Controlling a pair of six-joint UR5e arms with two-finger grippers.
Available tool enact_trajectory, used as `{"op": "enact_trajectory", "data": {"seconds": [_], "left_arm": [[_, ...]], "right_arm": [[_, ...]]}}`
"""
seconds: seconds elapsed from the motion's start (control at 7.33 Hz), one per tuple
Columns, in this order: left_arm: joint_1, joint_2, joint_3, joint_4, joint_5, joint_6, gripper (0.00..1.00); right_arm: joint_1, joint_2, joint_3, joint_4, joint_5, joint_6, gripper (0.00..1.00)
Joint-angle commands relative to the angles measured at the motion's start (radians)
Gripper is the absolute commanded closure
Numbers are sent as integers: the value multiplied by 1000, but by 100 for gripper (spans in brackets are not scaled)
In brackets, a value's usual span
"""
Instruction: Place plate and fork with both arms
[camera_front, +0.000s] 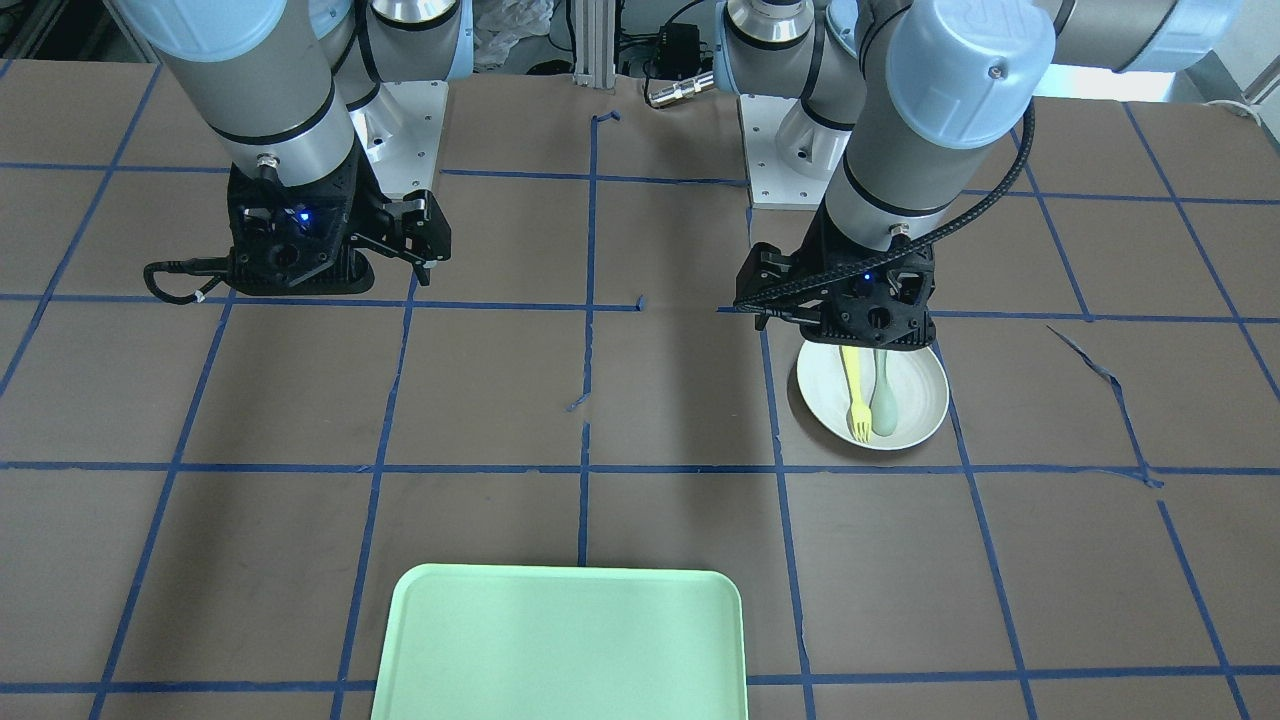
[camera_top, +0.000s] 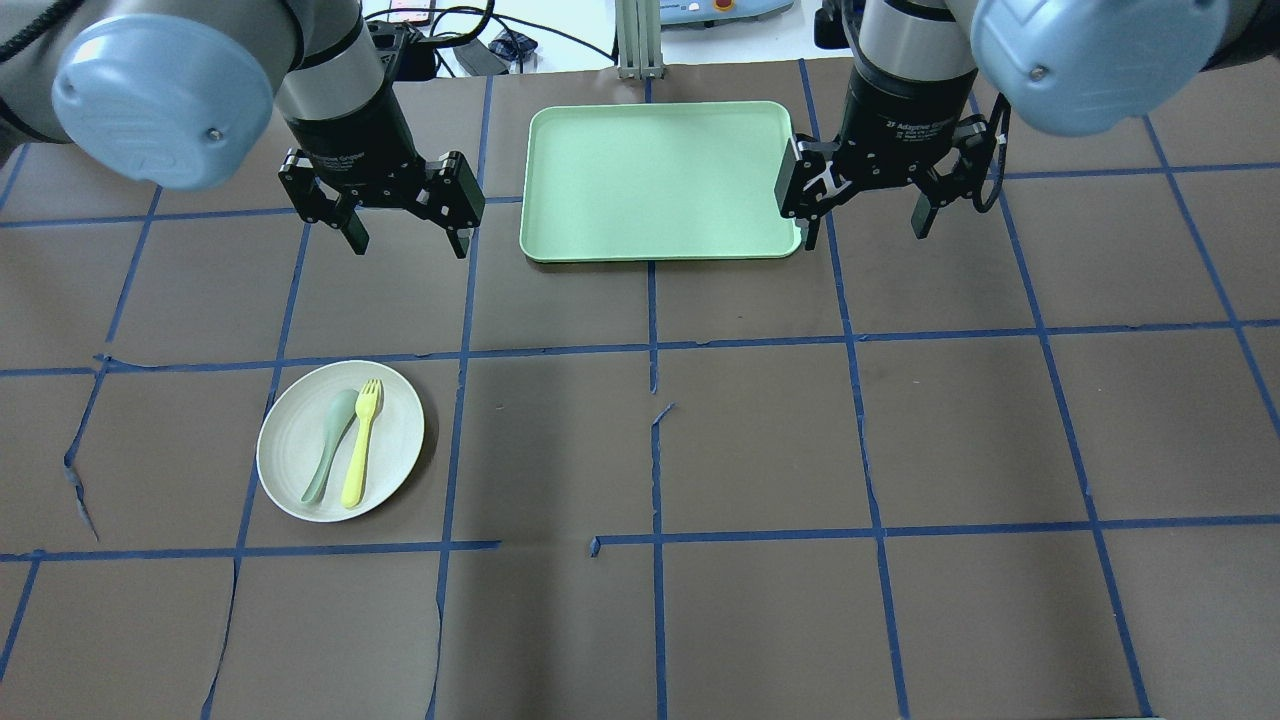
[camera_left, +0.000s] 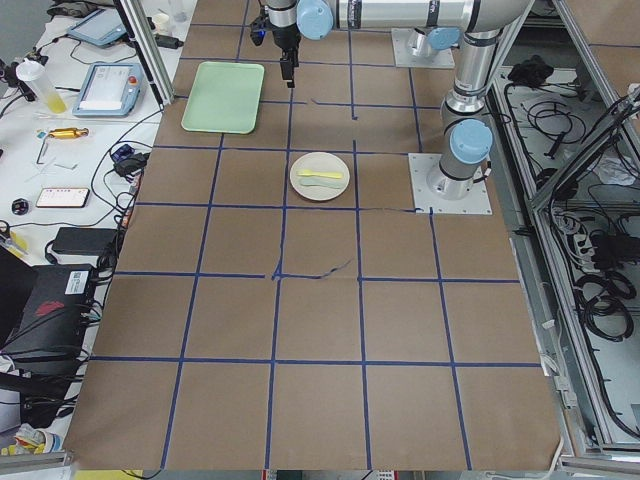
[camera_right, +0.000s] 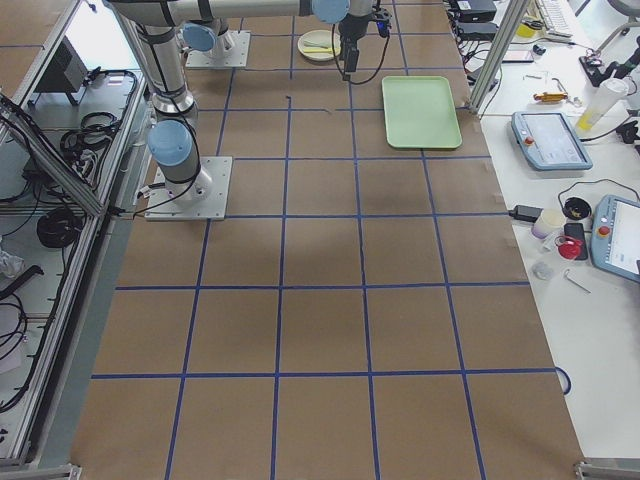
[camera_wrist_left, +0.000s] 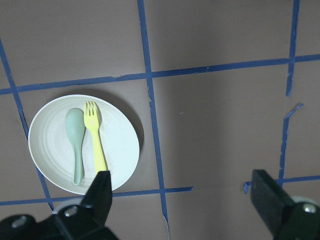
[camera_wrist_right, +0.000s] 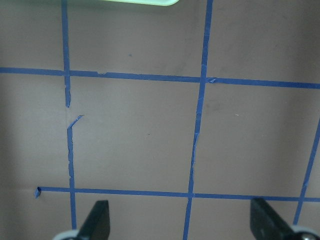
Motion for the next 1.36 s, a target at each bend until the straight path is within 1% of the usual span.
{"op": "enact_trajectory", "data": {"seconds": [0.0, 0.68, 0.95, 1.23], "left_arm": [[-1, -3, -4, 0, -2, 1, 0], [-6, -9, -12, 0, -6, 1, 0], [-6, -9, -12, 2, -6, 2, 0], [-7, -9, -15, 0, -6, 2, 0]], "right_arm": [[6, 0, 1, -2, 0, 0, 0], [6, 11, 2, -2, -9, 2, 0], [6, 12, 4, -2, 0, 6, 0], [6, 11, 25, -3, -3, -6, 0]]}}
